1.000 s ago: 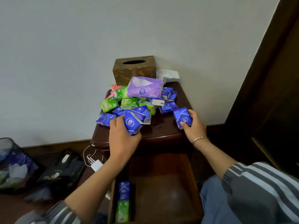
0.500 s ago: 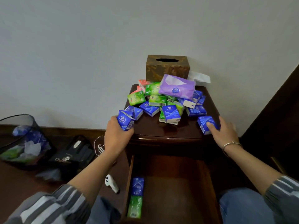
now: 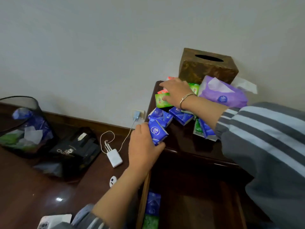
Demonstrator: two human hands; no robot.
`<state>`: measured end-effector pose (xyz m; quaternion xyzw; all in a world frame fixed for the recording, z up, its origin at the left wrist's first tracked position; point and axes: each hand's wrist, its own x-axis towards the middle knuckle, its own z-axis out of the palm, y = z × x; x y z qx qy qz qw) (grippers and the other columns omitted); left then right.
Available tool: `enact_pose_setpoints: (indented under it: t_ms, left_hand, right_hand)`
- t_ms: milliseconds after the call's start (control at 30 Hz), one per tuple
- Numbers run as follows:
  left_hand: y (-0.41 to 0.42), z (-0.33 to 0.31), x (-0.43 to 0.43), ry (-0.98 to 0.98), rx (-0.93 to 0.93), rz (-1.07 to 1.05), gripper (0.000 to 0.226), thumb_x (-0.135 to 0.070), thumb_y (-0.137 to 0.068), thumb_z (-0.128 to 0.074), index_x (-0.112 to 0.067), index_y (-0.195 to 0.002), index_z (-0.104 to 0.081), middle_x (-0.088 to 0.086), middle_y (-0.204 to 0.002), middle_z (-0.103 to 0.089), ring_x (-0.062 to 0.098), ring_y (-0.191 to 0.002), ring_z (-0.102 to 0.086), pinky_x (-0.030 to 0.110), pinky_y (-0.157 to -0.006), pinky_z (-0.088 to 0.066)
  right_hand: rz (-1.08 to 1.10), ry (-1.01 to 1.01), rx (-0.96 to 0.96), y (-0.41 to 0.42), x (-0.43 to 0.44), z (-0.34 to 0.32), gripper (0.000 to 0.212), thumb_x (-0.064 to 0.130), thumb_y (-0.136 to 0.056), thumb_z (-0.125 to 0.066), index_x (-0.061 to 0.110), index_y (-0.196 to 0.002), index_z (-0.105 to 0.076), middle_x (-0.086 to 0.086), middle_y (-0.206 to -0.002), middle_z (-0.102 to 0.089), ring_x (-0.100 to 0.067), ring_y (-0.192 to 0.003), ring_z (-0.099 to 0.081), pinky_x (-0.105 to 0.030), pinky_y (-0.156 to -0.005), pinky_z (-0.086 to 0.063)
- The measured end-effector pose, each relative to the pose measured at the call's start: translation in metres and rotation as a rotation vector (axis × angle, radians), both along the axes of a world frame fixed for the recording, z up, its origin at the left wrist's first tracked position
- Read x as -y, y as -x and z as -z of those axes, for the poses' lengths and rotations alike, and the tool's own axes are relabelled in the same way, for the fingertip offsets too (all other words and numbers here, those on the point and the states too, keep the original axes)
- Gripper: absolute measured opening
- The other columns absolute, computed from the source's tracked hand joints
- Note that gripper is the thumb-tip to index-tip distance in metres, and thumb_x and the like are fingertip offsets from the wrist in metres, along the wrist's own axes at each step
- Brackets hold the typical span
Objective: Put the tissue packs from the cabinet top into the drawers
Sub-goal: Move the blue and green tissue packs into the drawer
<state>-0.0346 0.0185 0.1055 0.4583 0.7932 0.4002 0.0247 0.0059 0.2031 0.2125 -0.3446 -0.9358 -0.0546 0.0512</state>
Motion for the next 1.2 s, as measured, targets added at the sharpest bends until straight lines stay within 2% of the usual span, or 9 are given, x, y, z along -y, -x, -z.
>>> enact_pose_setpoints:
  t_ms: [133, 267, 433, 533, 667, 833, 900, 1000, 1200]
  left_hand:
    - [0.001, 0.002, 0.002, -0.016, -0.005, 0.019, 0.058, -0.038, -0.067, -0.075, -0.014, -0.112, -0.048, 0.004, -0.102, -0.053, 0.021, -0.089, -0.052, 0.029, -0.071, -0.042]
    - [0.003, 0.010, 0.001, -0.049, -0.019, 0.016, 0.061, -0.041, -0.068, -0.075, -0.016, -0.116, -0.048, 0.000, -0.103, -0.052, 0.016, -0.089, -0.050, 0.024, -0.069, -0.034]
    - [0.003, 0.010, 0.001, -0.051, 0.004, 0.031, 0.064, -0.041, -0.070, -0.075, -0.015, -0.121, -0.046, 0.001, -0.108, -0.052, 0.015, -0.094, -0.050, 0.024, -0.073, -0.038]
    - [0.003, 0.009, 0.002, -0.057, 0.001, 0.030, 0.066, -0.040, -0.069, -0.075, -0.013, -0.123, -0.047, 0.003, -0.109, -0.053, 0.016, -0.094, -0.050, 0.024, -0.072, -0.035]
    - [0.002, 0.008, 0.003, -0.040, 0.001, 0.023, 0.067, -0.039, -0.069, -0.077, -0.012, -0.123, -0.048, 0.005, -0.109, -0.054, 0.018, -0.095, -0.053, 0.024, -0.073, -0.037]
    - [0.001, 0.006, 0.003, -0.026, 0.008, 0.028, 0.068, -0.038, -0.070, -0.076, -0.010, -0.124, -0.047, 0.007, -0.110, -0.054, 0.021, -0.098, -0.053, 0.026, -0.074, -0.041]
    - [0.002, 0.008, 0.003, -0.029, 0.009, 0.031, 0.068, -0.039, -0.071, -0.076, -0.011, -0.125, -0.046, 0.007, -0.111, -0.054, 0.019, -0.099, -0.053, 0.024, -0.074, -0.040]
    - [0.003, 0.011, 0.003, -0.026, 0.039, 0.030, 0.071, -0.044, -0.072, -0.076, -0.014, -0.128, -0.044, 0.004, -0.116, -0.054, 0.012, -0.102, -0.051, 0.022, -0.075, -0.039]
    - [0.004, 0.015, 0.002, -0.041, 0.038, 0.034, 0.074, -0.045, -0.071, -0.078, -0.016, -0.129, -0.043, 0.002, -0.120, -0.054, 0.000, -0.099, -0.040, 0.020, -0.074, -0.037]
  right_hand:
    - [-0.007, -0.155, 0.281, 0.025, -0.022, 0.015, 0.056, 0.035, -0.080, -0.063, 0.026, -0.132, -0.045, -0.003, -0.133, -0.052, -0.026, -0.132, -0.034, -0.045, -0.104, -0.026]
    - [-0.100, -0.233, 0.306, 0.027, -0.025, 0.022, 0.047, 0.038, -0.083, -0.062, 0.024, -0.127, -0.052, -0.006, -0.128, -0.050, -0.029, -0.125, -0.037, -0.045, -0.106, -0.027]
    - [0.034, 0.338, -0.361, -0.005, -0.026, -0.018, 0.043, 0.028, -0.079, -0.071, 0.013, -0.117, -0.057, -0.004, -0.111, -0.055, -0.021, -0.102, -0.052, -0.021, -0.084, -0.040]
    - [0.156, 0.569, -0.204, -0.041, -0.028, -0.037, 0.023, 0.029, -0.075, -0.076, 0.018, -0.077, -0.056, 0.007, -0.073, -0.053, -0.010, -0.068, -0.048, -0.014, -0.054, -0.039]
    - [0.264, 0.506, 0.003, -0.060, -0.024, -0.033, 0.043, 0.034, -0.074, -0.076, 0.016, -0.058, -0.040, 0.000, -0.062, -0.040, -0.015, -0.058, -0.035, -0.031, -0.056, -0.027]
    - [0.291, 0.425, 0.193, -0.051, -0.023, -0.034, 0.033, 0.033, -0.074, -0.075, 0.018, -0.069, -0.046, 0.001, -0.081, -0.050, -0.020, -0.082, -0.047, -0.027, -0.062, -0.035]
    - [0.293, 0.463, 0.239, -0.048, -0.026, -0.036, 0.029, 0.031, -0.076, -0.074, 0.019, -0.094, -0.055, -0.001, -0.104, -0.054, -0.022, -0.098, -0.051, -0.029, -0.074, -0.042]
    - [0.325, 0.529, 0.298, -0.043, -0.027, -0.038, 0.064, 0.031, -0.079, -0.072, 0.017, -0.135, -0.042, -0.006, -0.137, -0.045, -0.025, -0.115, -0.049, -0.034, -0.085, -0.045]
    - [0.286, 0.464, 0.366, -0.040, -0.028, -0.032, 0.068, 0.031, -0.081, -0.069, 0.020, -0.139, -0.036, -0.006, -0.142, -0.041, -0.026, -0.120, -0.047, -0.033, -0.080, -0.041]
